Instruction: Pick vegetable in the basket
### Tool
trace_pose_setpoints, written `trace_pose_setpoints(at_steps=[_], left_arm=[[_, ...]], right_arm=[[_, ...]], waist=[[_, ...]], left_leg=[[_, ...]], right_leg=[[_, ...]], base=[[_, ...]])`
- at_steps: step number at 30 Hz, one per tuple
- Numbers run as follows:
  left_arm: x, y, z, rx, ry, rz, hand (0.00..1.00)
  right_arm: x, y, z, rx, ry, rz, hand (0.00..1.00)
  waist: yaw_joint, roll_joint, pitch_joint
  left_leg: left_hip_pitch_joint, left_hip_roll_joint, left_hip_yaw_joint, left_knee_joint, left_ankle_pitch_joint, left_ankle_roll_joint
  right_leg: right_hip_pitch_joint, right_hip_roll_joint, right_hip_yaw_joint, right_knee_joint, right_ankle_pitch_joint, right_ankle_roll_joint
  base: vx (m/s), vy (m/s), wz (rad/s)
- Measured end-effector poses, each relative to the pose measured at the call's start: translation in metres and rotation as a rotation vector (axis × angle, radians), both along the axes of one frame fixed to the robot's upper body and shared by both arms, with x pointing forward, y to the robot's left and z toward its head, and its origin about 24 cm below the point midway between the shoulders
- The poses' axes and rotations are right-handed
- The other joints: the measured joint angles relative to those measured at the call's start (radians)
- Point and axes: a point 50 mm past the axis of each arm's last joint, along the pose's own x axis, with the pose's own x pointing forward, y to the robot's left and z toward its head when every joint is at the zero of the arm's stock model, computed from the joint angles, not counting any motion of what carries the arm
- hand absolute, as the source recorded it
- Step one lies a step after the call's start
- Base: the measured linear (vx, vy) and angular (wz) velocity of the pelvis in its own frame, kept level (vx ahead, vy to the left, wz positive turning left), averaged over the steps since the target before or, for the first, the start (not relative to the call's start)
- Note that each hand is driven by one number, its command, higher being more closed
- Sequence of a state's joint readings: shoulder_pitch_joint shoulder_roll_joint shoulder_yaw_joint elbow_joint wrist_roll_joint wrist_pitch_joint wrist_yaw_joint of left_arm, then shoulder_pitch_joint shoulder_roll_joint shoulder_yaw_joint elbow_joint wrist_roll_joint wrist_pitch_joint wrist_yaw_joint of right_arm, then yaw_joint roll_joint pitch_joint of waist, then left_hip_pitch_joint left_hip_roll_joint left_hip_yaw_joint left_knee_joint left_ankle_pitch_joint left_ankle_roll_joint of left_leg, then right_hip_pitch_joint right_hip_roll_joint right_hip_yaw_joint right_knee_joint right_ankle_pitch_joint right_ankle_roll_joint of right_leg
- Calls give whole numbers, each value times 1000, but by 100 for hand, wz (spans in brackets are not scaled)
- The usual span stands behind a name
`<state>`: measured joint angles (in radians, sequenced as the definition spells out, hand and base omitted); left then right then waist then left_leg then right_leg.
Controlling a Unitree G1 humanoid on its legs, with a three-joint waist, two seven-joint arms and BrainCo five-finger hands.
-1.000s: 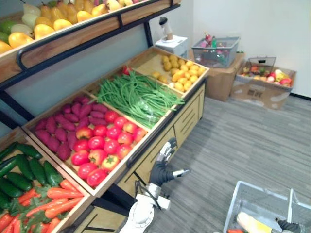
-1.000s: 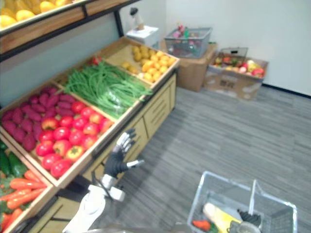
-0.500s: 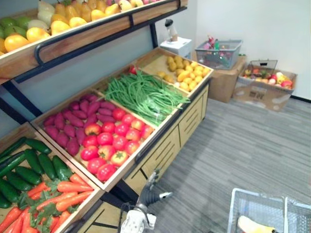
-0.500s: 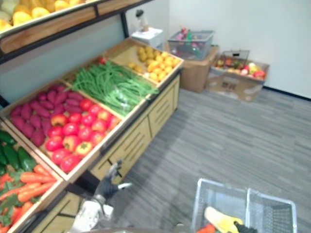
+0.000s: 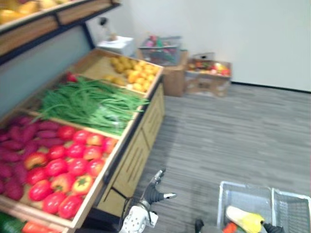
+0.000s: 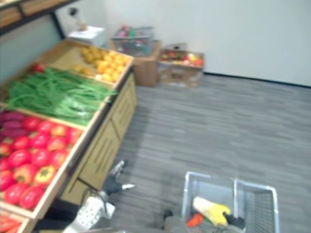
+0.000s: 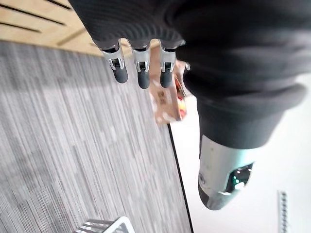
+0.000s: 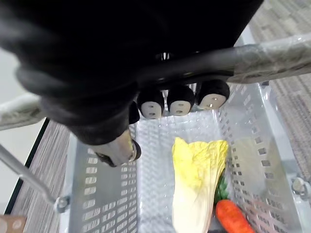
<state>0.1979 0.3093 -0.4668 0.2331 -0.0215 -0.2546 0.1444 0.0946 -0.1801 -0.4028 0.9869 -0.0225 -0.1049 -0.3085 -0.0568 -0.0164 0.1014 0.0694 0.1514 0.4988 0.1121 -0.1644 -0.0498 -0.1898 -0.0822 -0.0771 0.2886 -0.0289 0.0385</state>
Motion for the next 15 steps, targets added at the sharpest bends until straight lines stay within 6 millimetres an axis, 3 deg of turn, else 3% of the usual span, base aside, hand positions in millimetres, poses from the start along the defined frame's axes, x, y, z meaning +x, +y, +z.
trace_pose_setpoints(at_steps=[1,2,5,10,12,14,15], left_arm=[[2,0,2,-3,-7,0,0],[2,1,3,-6,-13,0,0],[0,2,2,-10,-3,2,0],[-5,-3,-2,-36,17,17,0],[-4,-1,-2,-40,14,48,0],[-3,0,-1,-42,10,61,0],[-2,0,-1,-48,10,66,0]], right_arm=[[-2,0,-1,1,6,-2,100],[-9,-1,-2,1,23,-10,100],[-28,2,-8,15,76,-25,100],[-42,5,-14,47,142,-47,100],[-45,6,-15,54,152,-43,100],[-43,6,-16,61,146,-59,100],[-42,4,-15,61,148,-65,100]], waist=[[1,-2,4],[2,-7,4],[1,-31,-11],[6,34,-33],[6,40,-29],[7,33,-18],[8,30,-8]], left_leg=[[2,2,10,0,0,1],[6,4,19,-1,0,2],[-3,-4,27,9,8,-12],[-32,38,64,40,12,-20],[-35,52,57,80,10,-22],[-70,50,-40,163,10,-20],[-86,35,-162,202,10,-20]], right_leg=[[-10,-19,-41,80,-42,-6],[10,-45,-81,132,-84,13],[94,-40,-68,-43,-98,36],[117,11,-32,-176,-37,39],[128,18,-29,-186,-32,37],[134,15,-23,-184,-31,35],[139,13,-10,-183,-33,40]], base=[[-126,21,-70],[-66,5,-40],[-45,-60,-22],[-17,-70,-25],[-14,-57,-11],[-35,-46,-8],[-24,-36,-22]])
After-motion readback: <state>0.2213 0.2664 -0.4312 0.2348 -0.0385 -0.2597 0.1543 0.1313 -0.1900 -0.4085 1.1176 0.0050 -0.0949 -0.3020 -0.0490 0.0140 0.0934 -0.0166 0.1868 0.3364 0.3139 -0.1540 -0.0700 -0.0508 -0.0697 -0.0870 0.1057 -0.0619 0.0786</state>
